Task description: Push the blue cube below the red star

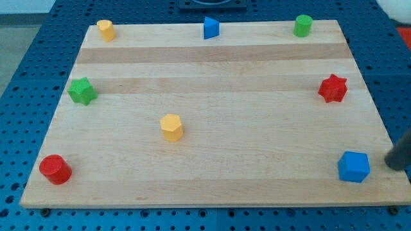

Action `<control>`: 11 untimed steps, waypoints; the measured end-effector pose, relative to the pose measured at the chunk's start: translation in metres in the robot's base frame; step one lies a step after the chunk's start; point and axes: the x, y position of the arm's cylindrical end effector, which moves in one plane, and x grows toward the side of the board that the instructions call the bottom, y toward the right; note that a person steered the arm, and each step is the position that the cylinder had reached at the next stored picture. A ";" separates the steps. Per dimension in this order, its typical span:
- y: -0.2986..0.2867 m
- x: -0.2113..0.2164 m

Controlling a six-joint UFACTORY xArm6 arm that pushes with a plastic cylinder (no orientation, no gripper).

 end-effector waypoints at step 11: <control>0.050 -0.088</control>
